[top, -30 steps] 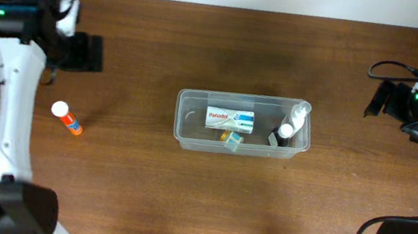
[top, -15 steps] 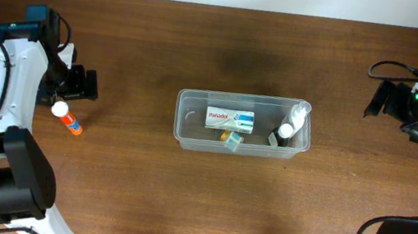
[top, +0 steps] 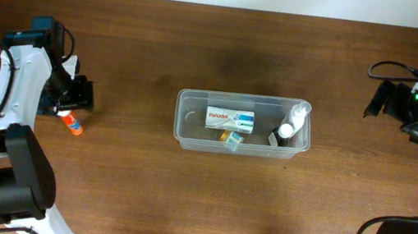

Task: Pack container
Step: 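Move the left gripper to the orange Redoxon tube and grasp it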

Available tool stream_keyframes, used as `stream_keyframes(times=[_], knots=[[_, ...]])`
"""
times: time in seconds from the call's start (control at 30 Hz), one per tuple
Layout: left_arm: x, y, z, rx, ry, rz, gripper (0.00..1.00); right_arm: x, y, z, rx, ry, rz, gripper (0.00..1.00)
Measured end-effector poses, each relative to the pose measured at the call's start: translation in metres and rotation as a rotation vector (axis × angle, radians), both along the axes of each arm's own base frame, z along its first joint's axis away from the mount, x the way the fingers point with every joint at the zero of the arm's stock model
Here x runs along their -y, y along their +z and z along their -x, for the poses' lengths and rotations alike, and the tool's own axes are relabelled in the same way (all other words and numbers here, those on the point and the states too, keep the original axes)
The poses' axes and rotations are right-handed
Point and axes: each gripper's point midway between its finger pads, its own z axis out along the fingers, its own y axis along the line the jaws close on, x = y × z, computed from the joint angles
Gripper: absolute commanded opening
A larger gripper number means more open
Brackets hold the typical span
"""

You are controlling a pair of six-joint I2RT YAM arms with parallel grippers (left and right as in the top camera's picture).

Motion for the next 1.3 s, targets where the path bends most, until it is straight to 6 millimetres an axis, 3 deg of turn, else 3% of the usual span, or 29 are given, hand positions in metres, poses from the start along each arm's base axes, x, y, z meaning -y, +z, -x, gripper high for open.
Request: stream_keyframes(times=[0.27,0.9,1.3], knots=[[0.0007,0.0000,0.0030,-0.012,0.007,0.003,0.49,0.0000,0.0000,0.0000,0.000,0.002,0.000,0.98],[0.0006,0.0002,0.0093,-0.038,0.007,0.000,0.40,0.0001,0.0000,0.0002,-0.001,0.003,0.001,0.98],[0.0000,0.0002,0.0093,-0.039,0.010,-0.004,0.24,0.0001,0.0000,0.0002,-0.001,0.003,0.001,0.98]])
